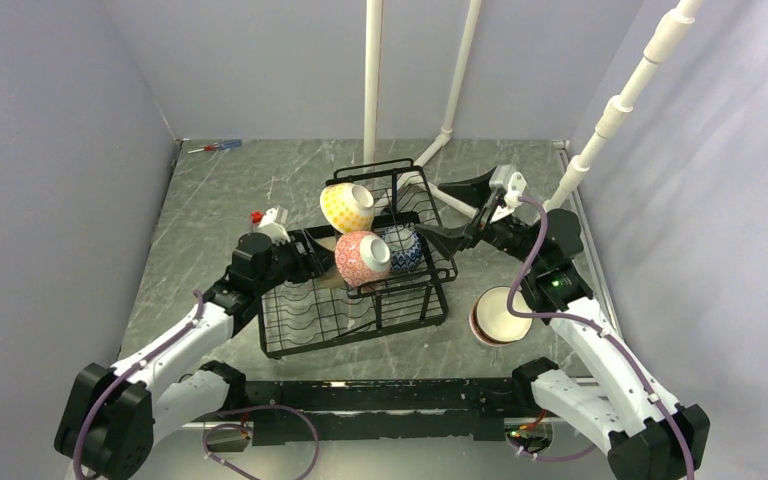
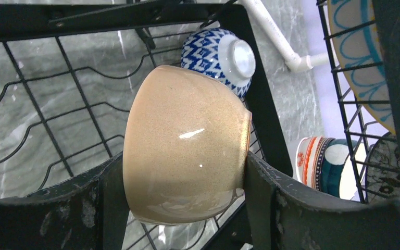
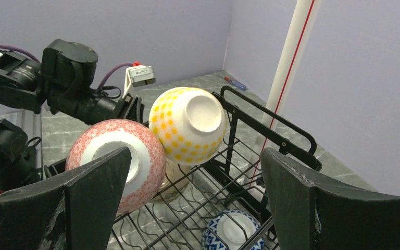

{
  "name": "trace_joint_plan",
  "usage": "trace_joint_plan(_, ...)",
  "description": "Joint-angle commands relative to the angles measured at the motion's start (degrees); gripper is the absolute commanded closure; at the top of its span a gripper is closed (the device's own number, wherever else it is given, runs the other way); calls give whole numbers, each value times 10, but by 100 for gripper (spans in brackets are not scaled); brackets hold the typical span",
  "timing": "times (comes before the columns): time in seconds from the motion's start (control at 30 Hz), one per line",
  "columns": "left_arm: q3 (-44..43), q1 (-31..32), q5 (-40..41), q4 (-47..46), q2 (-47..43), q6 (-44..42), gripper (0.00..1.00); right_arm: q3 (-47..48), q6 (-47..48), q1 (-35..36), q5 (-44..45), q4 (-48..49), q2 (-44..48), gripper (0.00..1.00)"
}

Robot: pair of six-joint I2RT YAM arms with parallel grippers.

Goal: Load the bowls into the dish rack
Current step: Turn the bowl upside down on the dish rack.

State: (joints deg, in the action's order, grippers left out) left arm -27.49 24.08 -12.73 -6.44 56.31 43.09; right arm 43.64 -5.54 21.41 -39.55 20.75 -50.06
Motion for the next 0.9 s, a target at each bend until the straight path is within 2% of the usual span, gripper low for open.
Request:
trace_joint_plan(0.0,16,-4,-21,-206,25,34,97,4,7,-2,-12,2,12,0)
trace_joint_plan(0.17,30,-14,-37,-306,88,61,97,5,16,-2,-6,-13,24,0)
trace_joint_plan(0.37,19,-27,-69,-382,167,77,97,10,26,-2,-2,-30,30,0)
trace_joint_plan(0.7,12,-63,-117,-472,258,109,97,14,33,-2,-2,-39,30,0)
trace_joint_plan(0.87,-1,-68,-139,-470,287,112,98,20,36,-2,-4,-43,28,0)
